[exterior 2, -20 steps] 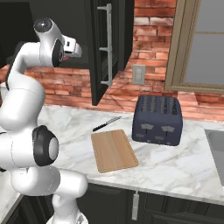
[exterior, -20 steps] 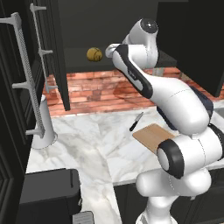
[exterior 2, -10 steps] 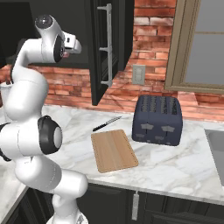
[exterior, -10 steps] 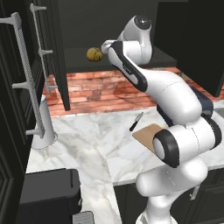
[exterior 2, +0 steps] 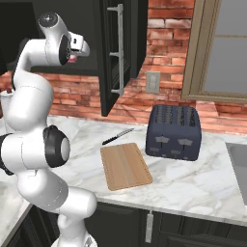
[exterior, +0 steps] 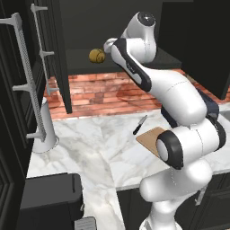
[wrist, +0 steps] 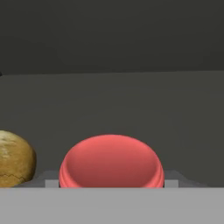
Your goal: Pick the bread, place it on the cutting board, pick the jam, place it on the counter, and close the cabinet.
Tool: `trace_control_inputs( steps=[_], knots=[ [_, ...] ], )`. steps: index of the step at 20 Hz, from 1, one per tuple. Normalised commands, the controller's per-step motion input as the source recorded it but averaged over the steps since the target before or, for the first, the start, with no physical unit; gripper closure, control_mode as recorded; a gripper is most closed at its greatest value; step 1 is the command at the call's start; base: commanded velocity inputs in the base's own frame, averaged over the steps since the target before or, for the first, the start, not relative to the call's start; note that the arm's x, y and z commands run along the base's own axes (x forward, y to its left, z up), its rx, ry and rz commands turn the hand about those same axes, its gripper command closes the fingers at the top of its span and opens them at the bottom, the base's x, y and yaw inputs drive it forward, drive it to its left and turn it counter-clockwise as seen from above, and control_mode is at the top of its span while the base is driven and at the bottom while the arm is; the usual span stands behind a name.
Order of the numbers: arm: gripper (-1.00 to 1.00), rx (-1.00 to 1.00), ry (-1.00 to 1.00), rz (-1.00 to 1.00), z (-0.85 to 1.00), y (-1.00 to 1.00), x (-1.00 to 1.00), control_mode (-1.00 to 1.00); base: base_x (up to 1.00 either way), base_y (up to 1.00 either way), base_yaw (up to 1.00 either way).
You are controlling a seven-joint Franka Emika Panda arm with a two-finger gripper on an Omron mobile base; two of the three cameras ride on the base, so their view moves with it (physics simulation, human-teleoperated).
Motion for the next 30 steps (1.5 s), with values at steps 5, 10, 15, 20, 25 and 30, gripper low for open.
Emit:
trace_control_inputs(
  steps=[5,10,15,20,25,30],
  knots=[
    [1.0,0.0,0.0,0.0,0.0,0.0,0.0,-1.0,0.0,0.0,0.0],
    [1.0,0.0,0.0,0.0,0.0,0.0,-0.14,-1.0,0.0,0.0,0.0],
    [1.0,0.0,0.0,0.0,0.0,0.0,-0.46,-1.0,0.0,0.0,0.0],
    [1.0,-0.01,0.0,0.0,0.0,0.0,-0.6,-1.0,0.0,0.0,0.0],
    [1.0,0.0,0.0,0.0,0.0,0.0,-0.63,-1.0,0.0,0.0,0.0],
    [1.0,0.0,0.0,0.0,-0.04,0.0,-0.73,-1.0,0.0,0.0,0.0]
  ],
)
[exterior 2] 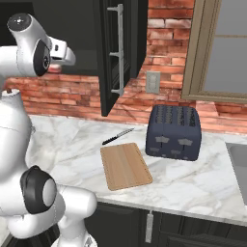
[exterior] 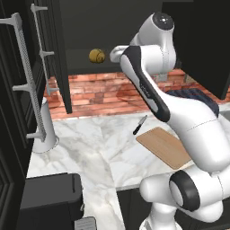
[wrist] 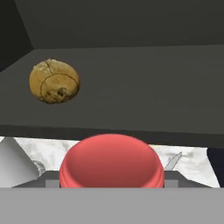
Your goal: Pick the bread, place it on the cutting board, pick the jam, place it on the counter, and close the cabinet.
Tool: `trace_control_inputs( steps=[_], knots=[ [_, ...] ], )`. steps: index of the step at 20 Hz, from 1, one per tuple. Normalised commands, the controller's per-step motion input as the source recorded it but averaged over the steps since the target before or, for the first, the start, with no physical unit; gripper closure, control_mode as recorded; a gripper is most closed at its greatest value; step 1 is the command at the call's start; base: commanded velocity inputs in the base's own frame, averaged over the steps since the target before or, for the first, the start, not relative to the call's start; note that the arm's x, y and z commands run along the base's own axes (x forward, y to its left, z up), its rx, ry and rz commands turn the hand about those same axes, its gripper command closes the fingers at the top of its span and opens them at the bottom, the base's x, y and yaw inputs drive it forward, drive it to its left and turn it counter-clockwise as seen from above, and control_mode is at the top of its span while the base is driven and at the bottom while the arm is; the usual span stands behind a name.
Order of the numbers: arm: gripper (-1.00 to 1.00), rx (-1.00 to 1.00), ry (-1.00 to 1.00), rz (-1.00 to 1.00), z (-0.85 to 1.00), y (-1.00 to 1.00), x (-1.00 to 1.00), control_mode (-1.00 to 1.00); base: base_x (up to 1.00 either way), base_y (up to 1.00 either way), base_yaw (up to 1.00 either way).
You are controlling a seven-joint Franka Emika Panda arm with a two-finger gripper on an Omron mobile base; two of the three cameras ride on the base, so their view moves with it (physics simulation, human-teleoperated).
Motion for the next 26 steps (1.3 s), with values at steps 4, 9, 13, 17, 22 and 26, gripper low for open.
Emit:
trace_control_inputs(
  steps=[4,9,13,17,22,26],
  knots=[
    [1.0,0.0,0.0,0.0,-0.14,0.0,-0.73,-1.0,0.0,0.0,0.0],
    [1.0,0.0,-0.01,0.0,-0.21,0.0,-0.63,-1.0,0.0,0.0,0.0],
    [1.0,0.0,-0.01,0.0,-0.29,0.0,-0.44,-1.0,0.0,0.0,0.0],
    [1.0,0.0,0.0,0.0,-0.35,0.0,-0.2,-1.0,0.0,0.0,0.0],
    [1.0,0.0,0.0,0.0,-0.36,0.0,-0.13,-1.0,0.0,0.0,0.0],
    [1.0,0.0,0.0,0.0,-0.41,0.0,-0.08,-1.0,0.0,0.0,0.0]
  ],
)
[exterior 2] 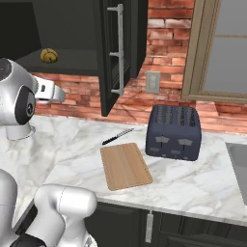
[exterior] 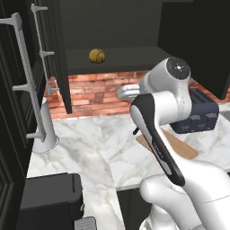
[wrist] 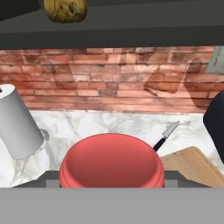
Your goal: Pick the bread, place it on the cutting board, pick the jam, place it on the counter, and close the cabinet.
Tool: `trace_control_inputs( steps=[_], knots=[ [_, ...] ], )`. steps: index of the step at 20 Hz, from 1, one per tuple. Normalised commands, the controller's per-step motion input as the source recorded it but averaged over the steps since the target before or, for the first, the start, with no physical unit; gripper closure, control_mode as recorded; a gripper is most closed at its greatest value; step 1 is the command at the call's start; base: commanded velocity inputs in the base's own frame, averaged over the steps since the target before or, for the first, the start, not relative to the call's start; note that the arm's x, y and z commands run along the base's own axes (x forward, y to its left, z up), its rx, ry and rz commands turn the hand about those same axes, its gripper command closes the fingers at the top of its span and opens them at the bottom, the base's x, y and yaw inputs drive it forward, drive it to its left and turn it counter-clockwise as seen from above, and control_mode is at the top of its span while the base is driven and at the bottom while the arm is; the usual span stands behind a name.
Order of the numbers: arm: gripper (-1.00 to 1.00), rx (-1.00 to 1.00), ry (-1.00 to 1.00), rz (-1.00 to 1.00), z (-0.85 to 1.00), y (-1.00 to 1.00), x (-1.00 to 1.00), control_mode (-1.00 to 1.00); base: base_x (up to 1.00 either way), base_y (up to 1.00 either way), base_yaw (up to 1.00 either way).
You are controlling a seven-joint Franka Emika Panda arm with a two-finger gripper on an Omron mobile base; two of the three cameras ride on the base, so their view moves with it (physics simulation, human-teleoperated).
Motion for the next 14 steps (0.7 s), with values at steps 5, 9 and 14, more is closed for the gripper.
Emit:
trace_control_inputs(
  steps=[5,9,14],
  knots=[
    [1.0,0.0,0.0,0.0,-0.49,-0.02,-0.11,-1.0,0.0,0.0,0.0],
    [1.0,0.0,0.0,0.0,-0.5,0.0,-0.07,-1.0,0.0,0.0,0.0],
    [1.0,0.0,0.0,0.0,-0.38,0.0,0.0,-1.0,0.0,0.0,0.0]
  ],
)
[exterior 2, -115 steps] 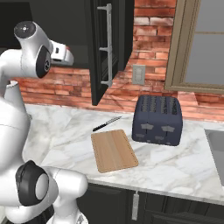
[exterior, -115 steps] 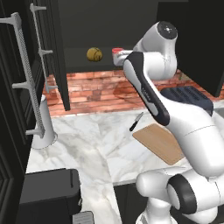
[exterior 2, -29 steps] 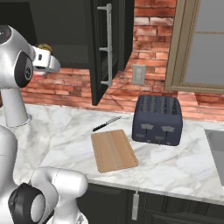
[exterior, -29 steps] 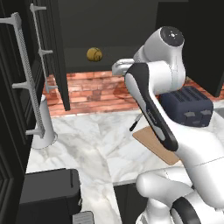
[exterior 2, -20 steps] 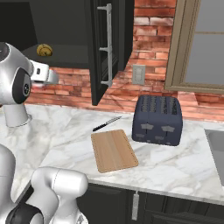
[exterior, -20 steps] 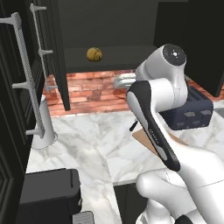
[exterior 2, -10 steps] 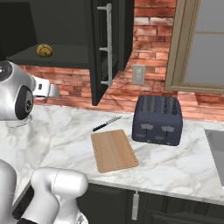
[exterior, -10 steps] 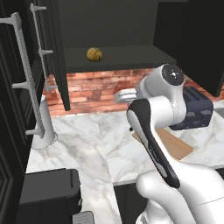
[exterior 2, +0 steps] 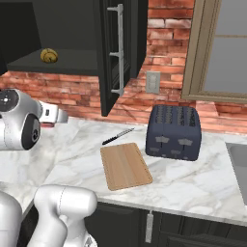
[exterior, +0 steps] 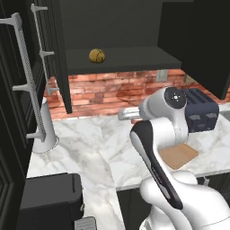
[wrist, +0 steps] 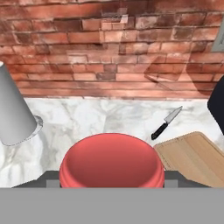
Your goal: Pick the bread, place it on the cutting board, pick the jam, place it on the counter, and close the cabinet.
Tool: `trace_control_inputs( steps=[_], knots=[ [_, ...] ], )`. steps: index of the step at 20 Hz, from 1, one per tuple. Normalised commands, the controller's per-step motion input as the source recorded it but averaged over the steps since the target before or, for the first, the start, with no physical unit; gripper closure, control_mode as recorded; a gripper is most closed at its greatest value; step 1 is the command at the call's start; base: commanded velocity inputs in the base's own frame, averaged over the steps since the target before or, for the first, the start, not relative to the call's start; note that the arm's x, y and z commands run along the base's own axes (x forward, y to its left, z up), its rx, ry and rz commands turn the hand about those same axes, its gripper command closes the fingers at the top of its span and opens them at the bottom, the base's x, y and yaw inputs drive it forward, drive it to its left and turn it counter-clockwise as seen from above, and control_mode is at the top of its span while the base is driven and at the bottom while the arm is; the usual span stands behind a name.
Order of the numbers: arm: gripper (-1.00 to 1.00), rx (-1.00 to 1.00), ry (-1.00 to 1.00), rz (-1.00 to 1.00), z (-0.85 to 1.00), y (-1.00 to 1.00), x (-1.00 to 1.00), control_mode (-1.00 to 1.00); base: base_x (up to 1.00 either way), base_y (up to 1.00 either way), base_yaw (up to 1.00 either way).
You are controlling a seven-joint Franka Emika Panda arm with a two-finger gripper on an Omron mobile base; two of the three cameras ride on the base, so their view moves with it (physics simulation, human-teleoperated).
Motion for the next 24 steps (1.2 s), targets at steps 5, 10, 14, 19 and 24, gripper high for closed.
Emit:
trace_control_inputs(
  steps=[5,10,14,19,24],
  knots=[
    [1.0,0.0,0.0,0.0,-0.33,0.0,0.0,-1.0,0.0,0.0,0.0],
    [1.0,0.0,0.0,0.0,-0.27,0.0,0.0,-1.0,0.0,0.0,0.0],
    [1.0,0.0,0.0,0.0,-0.29,-0.01,0.0,-1.0,0.0,0.0,0.0],
    [1.0,0.0,0.0,0.0,-0.29,-0.05,0.01,-1.0,0.0,0.0,0.0],
    [1.0,0.0,0.0,0.0,-0.3,-0.11,0.01,-1.0,0.0,0.0,0.0]
  ],
)
